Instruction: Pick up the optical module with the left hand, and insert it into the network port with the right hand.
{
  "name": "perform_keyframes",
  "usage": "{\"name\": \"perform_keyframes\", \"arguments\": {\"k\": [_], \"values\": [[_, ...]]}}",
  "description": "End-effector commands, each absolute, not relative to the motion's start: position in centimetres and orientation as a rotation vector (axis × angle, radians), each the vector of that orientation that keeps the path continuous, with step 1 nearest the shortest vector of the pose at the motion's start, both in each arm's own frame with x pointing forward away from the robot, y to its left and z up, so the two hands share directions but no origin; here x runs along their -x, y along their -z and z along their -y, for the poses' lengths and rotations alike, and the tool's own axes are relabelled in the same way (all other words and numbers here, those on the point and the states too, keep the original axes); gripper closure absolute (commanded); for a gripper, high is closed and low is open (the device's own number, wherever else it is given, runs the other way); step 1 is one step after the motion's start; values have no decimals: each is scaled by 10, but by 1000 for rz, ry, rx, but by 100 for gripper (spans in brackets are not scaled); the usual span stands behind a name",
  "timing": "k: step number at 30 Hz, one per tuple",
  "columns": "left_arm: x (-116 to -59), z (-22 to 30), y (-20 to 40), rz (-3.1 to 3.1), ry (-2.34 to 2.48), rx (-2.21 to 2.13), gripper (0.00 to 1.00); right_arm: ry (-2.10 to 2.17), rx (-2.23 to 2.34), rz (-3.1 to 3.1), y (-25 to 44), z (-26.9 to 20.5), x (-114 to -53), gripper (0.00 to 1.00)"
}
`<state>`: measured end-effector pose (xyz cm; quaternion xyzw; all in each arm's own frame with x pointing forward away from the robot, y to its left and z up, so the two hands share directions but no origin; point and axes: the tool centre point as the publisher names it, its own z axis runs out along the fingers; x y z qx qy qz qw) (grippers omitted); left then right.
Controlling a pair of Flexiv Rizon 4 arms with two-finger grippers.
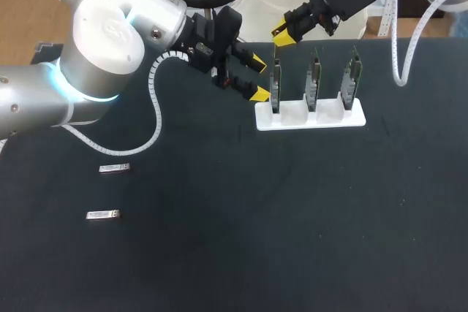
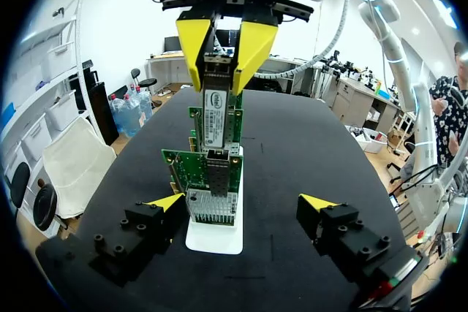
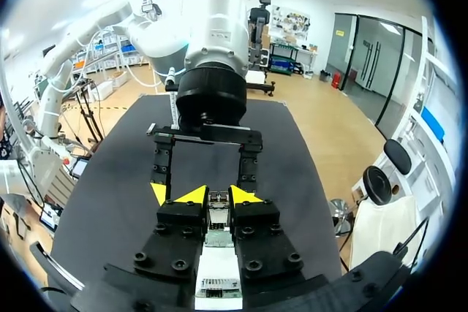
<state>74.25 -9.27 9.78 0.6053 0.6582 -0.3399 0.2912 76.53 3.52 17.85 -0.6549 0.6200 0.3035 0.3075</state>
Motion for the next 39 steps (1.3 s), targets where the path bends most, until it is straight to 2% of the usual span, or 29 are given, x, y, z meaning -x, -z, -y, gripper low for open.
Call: {"name": "perform_keyframes", "arguments": {"k": [1, 39], "values": [[-744, 94, -98, -1759, 907, -1618, 0, -797, 1732, -1640, -179, -35, -763, 100], [-744, 94, -98, -1759, 907, -1618, 0, -815, 1719, -1682, -169, -33, -766, 100]]}}
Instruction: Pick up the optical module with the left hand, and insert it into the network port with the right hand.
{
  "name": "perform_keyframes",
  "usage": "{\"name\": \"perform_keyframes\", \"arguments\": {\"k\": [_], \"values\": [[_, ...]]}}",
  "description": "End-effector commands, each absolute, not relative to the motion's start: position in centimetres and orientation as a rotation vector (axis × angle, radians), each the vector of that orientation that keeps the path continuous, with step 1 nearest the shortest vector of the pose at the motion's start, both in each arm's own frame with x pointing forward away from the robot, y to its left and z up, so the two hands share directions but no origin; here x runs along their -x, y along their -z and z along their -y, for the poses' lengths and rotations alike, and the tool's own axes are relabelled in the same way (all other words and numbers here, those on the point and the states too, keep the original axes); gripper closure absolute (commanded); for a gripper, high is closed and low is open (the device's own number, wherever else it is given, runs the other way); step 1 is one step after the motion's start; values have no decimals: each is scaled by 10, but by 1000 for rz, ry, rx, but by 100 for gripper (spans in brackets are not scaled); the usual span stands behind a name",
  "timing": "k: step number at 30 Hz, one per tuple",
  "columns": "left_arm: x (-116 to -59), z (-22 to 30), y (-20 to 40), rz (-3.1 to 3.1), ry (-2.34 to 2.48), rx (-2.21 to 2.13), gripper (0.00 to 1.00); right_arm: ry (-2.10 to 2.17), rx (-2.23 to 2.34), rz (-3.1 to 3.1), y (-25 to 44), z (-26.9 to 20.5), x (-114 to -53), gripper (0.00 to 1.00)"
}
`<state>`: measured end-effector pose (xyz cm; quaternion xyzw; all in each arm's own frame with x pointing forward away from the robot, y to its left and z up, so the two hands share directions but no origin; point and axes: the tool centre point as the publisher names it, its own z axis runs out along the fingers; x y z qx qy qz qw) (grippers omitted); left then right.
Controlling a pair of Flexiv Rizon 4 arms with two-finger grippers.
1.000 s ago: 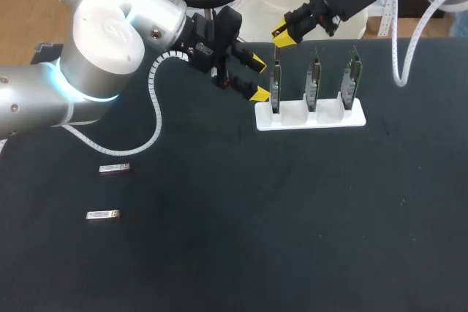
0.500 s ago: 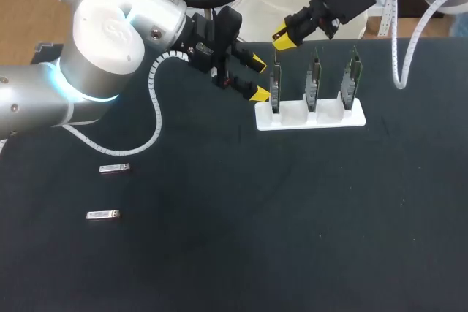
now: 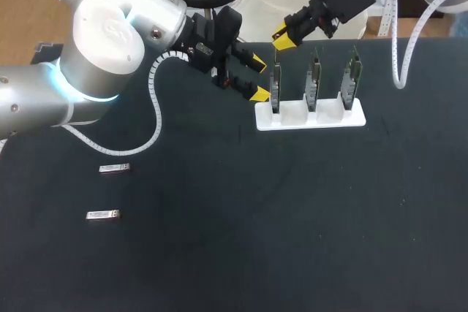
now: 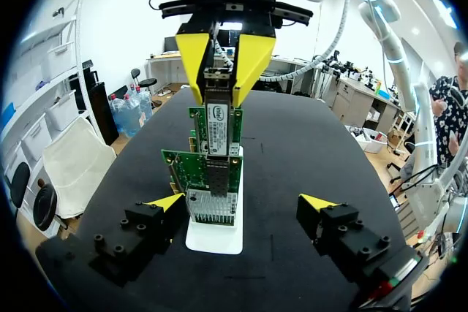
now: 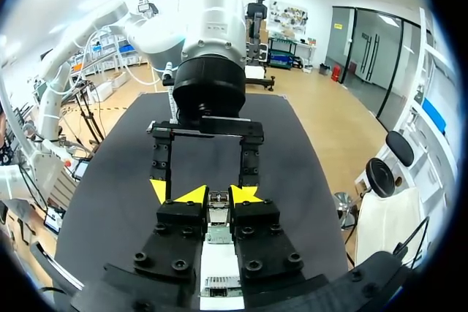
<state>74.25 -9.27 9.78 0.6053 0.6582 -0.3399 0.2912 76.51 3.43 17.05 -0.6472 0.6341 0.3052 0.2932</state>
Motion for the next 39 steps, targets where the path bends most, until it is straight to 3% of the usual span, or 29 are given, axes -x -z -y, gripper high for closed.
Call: {"name": "perform_keyframes", "arguments": {"k": [1, 39], "values": [[-744, 94, -98, -1759, 907, -1618, 0, -815, 1717, -1680, -170, -33, -766, 100], [-744, 94, -98, -1759, 907, -1618, 0, -807, 1702, -1672, -173, -34, -765, 100]]}}
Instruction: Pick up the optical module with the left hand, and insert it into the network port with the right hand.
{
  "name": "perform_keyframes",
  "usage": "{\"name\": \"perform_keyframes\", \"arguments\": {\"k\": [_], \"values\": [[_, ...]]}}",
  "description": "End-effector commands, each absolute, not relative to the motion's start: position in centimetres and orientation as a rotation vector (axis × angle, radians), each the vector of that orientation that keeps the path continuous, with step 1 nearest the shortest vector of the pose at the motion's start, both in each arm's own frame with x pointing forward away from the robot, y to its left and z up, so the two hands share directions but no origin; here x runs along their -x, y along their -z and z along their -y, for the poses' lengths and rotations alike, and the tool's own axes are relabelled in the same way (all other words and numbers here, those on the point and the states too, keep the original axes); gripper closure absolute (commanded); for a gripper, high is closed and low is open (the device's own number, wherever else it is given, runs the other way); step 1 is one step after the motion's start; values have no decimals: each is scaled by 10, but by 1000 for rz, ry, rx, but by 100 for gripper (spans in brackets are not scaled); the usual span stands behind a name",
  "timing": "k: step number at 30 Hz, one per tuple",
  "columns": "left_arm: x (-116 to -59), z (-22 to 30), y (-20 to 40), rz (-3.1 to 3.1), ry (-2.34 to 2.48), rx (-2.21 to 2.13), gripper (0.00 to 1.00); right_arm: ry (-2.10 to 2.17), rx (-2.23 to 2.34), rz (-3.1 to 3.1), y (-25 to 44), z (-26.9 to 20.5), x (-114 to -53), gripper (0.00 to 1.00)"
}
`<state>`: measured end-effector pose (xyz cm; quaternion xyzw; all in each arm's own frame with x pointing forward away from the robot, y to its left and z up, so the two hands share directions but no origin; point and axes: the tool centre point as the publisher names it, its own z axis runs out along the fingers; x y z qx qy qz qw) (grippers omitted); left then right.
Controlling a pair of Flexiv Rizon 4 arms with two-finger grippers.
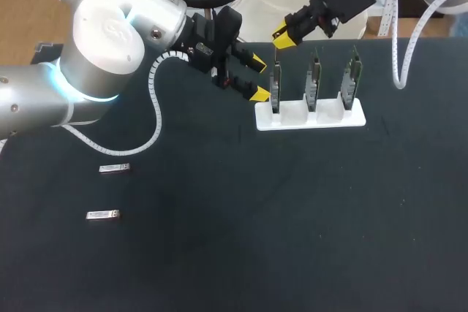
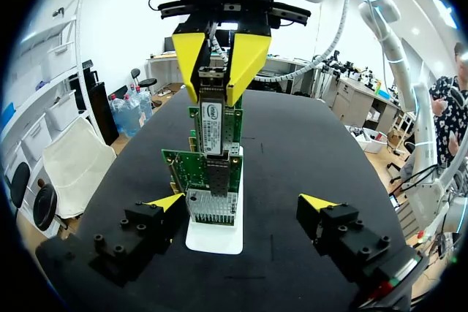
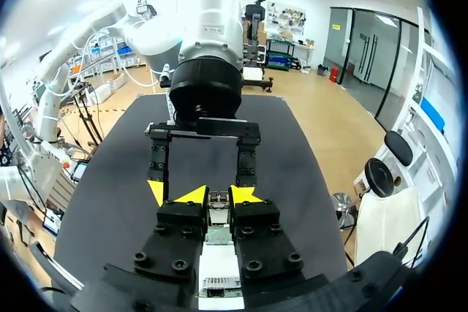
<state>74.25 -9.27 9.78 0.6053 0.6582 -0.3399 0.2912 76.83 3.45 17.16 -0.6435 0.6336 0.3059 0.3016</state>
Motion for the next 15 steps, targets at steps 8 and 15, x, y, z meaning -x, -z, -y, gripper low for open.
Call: {"name": "perform_keyframes", "arguments": {"k": [8, 15], "values": [[-744, 94, -98, -1759, 907, -1618, 0, -802, 1706, -1664, -176, -34, -766, 100], [-744, 94, -98, -1759, 907, -1618, 0, -801, 1708, -1660, -176, -32, -764, 100]]}}
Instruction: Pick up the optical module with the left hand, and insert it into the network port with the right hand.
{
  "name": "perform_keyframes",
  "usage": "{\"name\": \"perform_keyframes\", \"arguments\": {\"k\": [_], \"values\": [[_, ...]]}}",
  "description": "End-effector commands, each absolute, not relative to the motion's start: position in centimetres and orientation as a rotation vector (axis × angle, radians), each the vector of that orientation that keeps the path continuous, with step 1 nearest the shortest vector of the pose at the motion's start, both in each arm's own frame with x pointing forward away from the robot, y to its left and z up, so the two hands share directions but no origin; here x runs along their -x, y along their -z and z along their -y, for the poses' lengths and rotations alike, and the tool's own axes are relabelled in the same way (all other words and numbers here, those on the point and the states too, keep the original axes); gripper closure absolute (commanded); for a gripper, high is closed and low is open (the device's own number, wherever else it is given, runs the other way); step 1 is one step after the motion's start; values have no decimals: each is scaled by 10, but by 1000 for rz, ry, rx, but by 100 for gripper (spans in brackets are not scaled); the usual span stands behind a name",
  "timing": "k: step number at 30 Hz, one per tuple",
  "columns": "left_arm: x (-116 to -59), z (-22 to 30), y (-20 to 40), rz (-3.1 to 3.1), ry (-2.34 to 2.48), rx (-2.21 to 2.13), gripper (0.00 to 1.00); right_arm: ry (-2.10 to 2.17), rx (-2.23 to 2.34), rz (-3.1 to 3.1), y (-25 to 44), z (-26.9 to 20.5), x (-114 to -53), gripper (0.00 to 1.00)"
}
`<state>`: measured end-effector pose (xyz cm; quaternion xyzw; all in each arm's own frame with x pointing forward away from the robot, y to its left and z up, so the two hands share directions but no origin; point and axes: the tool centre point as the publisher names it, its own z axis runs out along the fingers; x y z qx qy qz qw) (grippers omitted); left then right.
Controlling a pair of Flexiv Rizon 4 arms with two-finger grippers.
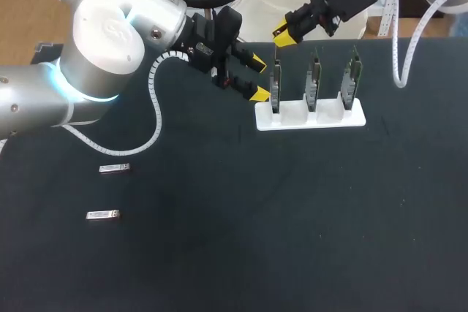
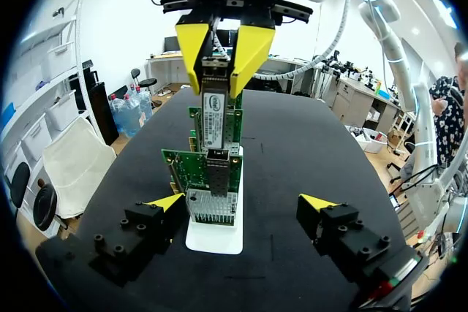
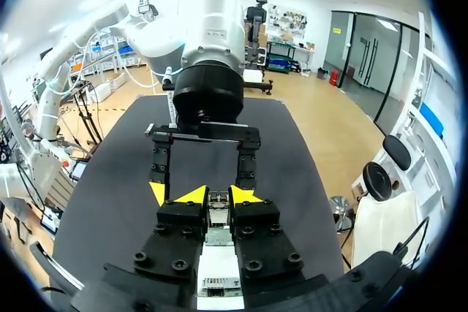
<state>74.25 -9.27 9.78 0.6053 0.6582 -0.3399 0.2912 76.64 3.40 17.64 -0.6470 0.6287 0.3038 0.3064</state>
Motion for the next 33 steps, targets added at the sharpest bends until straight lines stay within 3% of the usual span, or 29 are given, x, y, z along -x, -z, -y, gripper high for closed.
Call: {"name": "perform_keyframes", "arguments": {"k": [1, 33], "values": [[-744, 94, -98, -1759, 907, -1618, 0, -800, 1709, -1659, -176, -32, -764, 100], [-744, 94, -98, -1759, 907, -1618, 0, -790, 1710, -1654, -180, -32, -768, 100]]}}
